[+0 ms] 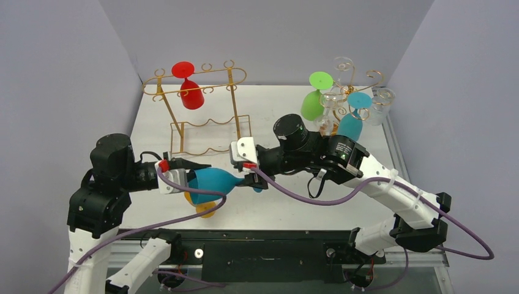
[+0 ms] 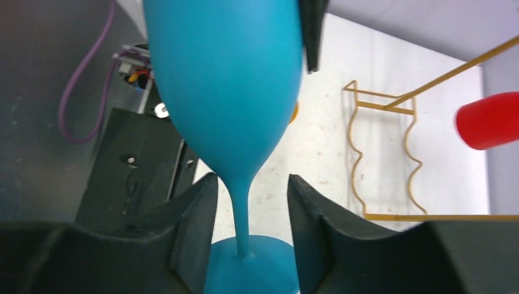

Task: Place the wine glass upside down on the wine glass rack
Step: Turn the wine glass upside down at the wine rack.

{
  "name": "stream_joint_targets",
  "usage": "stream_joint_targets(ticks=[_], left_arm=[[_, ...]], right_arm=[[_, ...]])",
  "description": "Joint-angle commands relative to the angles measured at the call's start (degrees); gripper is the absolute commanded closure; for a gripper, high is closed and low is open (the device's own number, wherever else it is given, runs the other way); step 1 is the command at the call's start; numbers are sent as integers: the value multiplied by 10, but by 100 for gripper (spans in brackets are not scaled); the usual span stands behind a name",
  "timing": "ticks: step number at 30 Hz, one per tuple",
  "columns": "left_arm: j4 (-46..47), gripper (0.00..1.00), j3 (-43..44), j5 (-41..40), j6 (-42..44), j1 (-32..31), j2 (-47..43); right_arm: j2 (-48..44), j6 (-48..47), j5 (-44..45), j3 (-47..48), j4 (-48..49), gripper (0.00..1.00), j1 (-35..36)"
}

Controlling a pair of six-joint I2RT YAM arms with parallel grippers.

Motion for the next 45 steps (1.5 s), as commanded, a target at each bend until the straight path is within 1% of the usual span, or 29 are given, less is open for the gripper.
stream_joint_targets(ticks=[1,3,5,7,10,13,15,17,19,24,27,29,33,36,37,38,39,40,41,43,44,45], left_arm=[[116,100,-52,-52,28,0,-48],[181,100,-93,-83,47,0,-74],[236,100,-119,-111,77,0,-93],[289,100,-133,-140,89,0,-102],[339,100,-146,-162,129,0,-110],[404,100,-170,-174,149,0,-127],[417,100,-179,-175,160,0,-135],[403,100,-181,-171,182,0,-141],[388,100,-180,-168,196,0,-144],[378,100,-178,-171,197,0,-145],[371,100,-179,-170,202,0,-145],[371,100,-180,-170,203,0,-146],[371,100,-180,-169,199,0,-143],[376,100,-179,-166,191,0,-142],[377,100,-179,-166,187,0,-142],[376,100,-180,-166,185,0,-142],[375,92,-179,-167,182,0,-143],[372,74,-180,-168,179,0,-143],[370,60,-180,-169,177,0,-144],[368,47,-179,-174,171,0,-144],[365,39,-177,-177,169,0,-144],[362,26,-175,-182,164,0,-144]], right_arm=[[-25,56,71,8,109,52,0],[-38,79,104,-2,135,42,-1],[-54,105,138,-7,161,39,-7],[-73,144,179,-21,194,37,-17],[-95,212,243,-46,234,36,-42],[-86,250,276,-42,222,39,-63],[-70,252,280,-28,206,42,-72],[-57,245,278,-17,198,46,-79],[-47,237,271,-7,196,47,-84],[-29,224,256,15,188,51,-94],[-23,229,240,19,199,56,-96],[-17,230,233,21,203,62,-96],[-1,228,221,26,209,80,-97],[13,221,223,33,210,90,-97],[17,215,227,38,209,98,-97],[20,209,234,39,210,100,-97],[23,204,241,40,215,100,-97],[24,197,247,38,224,100,-97],[24,191,254,36,232,100,-98],[28,179,271,38,250,100,-98],[31,171,279,44,254,100,-100],[33,163,290,51,259,100,-102]])
